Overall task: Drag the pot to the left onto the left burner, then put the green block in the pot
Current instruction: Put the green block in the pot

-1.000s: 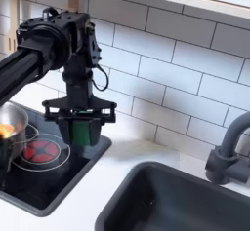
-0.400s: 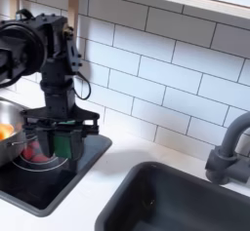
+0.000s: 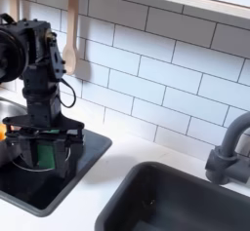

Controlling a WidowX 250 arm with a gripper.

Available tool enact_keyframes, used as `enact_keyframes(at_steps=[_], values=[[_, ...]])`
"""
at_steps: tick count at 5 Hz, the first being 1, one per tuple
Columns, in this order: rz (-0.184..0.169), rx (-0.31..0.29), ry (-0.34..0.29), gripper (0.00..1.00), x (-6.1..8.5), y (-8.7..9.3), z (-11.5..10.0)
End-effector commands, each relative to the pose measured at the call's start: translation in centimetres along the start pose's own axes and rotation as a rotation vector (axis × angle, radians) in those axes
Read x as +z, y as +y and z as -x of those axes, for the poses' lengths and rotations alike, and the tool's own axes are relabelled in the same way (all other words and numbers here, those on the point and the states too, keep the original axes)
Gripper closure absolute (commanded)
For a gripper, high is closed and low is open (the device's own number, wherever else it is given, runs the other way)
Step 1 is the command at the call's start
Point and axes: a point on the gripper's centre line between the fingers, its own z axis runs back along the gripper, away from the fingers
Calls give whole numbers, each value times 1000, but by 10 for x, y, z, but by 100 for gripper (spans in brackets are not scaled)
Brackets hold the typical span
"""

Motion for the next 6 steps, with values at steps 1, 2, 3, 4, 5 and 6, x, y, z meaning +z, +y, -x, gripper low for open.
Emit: enact_keyframes(at_steps=[1,2,3,4,5,6], values=[[-8,-21,8,100,-1,5,15],[-16,-19,9,100,-1,9,20],[-17,-22,20,100,-5,9,25],[-21,-25,14,100,-5,9,24],[-26,-22,13,100,-9,8,22],[-43,-20,8,100,-11,9,19]])
